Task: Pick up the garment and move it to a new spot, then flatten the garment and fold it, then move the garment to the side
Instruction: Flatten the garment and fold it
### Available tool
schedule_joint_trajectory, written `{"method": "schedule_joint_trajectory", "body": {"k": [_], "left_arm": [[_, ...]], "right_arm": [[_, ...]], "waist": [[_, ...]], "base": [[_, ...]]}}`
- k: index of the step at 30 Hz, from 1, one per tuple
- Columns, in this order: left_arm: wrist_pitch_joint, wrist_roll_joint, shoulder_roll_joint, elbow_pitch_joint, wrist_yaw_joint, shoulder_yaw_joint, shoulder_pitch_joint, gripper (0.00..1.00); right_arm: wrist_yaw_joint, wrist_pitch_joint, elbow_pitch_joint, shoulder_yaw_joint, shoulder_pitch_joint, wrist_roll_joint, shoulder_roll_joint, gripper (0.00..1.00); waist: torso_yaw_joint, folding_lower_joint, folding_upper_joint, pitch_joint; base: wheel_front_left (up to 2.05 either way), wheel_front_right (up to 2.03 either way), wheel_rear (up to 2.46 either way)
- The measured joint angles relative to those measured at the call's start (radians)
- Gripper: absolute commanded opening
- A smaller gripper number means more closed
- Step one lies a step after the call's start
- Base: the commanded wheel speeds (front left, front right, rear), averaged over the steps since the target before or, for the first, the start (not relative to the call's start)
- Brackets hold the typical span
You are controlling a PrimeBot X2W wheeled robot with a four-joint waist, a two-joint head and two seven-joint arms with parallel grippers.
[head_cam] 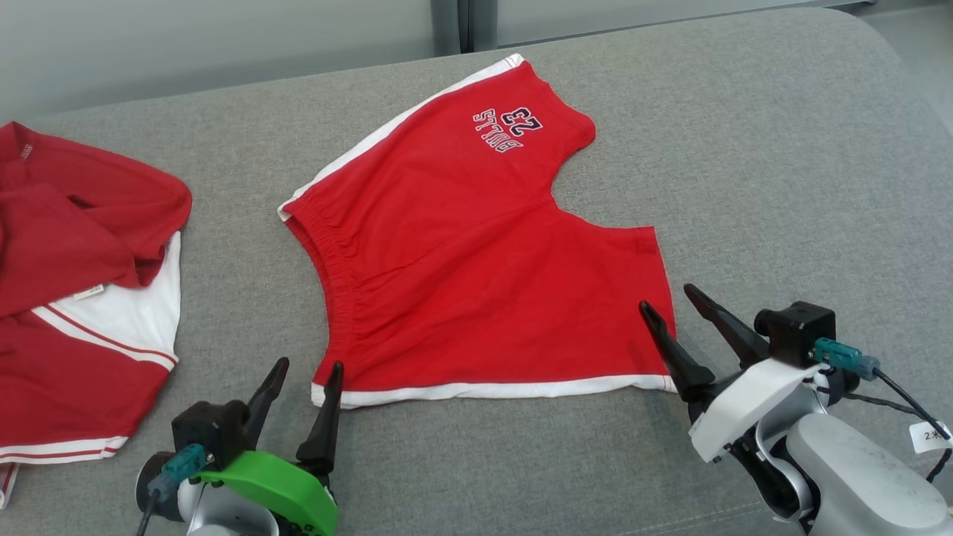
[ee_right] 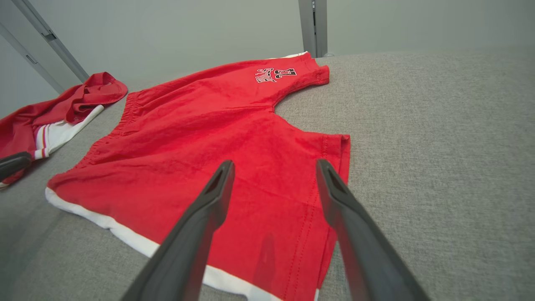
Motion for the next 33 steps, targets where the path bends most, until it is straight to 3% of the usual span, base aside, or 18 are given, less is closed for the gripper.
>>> {"method": "schedule_joint_trajectory", "body": {"k": [6,13,21,33], "left_arm": [[-0.077,0.064,0.005,0.010,0.000,-0.023,0.000,1.00],[-0.104,0.096,0.002,0.035,0.000,-0.022,0.021,1.00],[-0.113,0.095,0.000,0.068,0.030,0.064,0.083,1.00],[-0.113,0.092,-0.006,0.040,0.040,0.189,0.113,1.00]], "right_arm": [[-0.036,0.000,0.001,-0.030,0.046,-0.063,0.005,1.00],[-0.074,0.000,-0.060,-0.140,0.097,-0.157,0.033,1.00],[-0.086,0.000,-0.115,-0.238,0.192,-0.235,0.058,1.00],[-0.091,0.000,-0.152,-0.354,0.289,-0.291,0.063,1.00]], "waist": [[-0.001,0.0000,0.0000,-0.003],[0.000,0.0000,0.0000,-0.030],[0.003,0.0000,0.0000,-0.068],[0.009,0.0000,0.0000,-0.122]], "base": [[0.00,0.00,0.00],[0.00,0.00,0.00],[0.00,0.00,0.00],[0.00,0.00,0.00]]}}
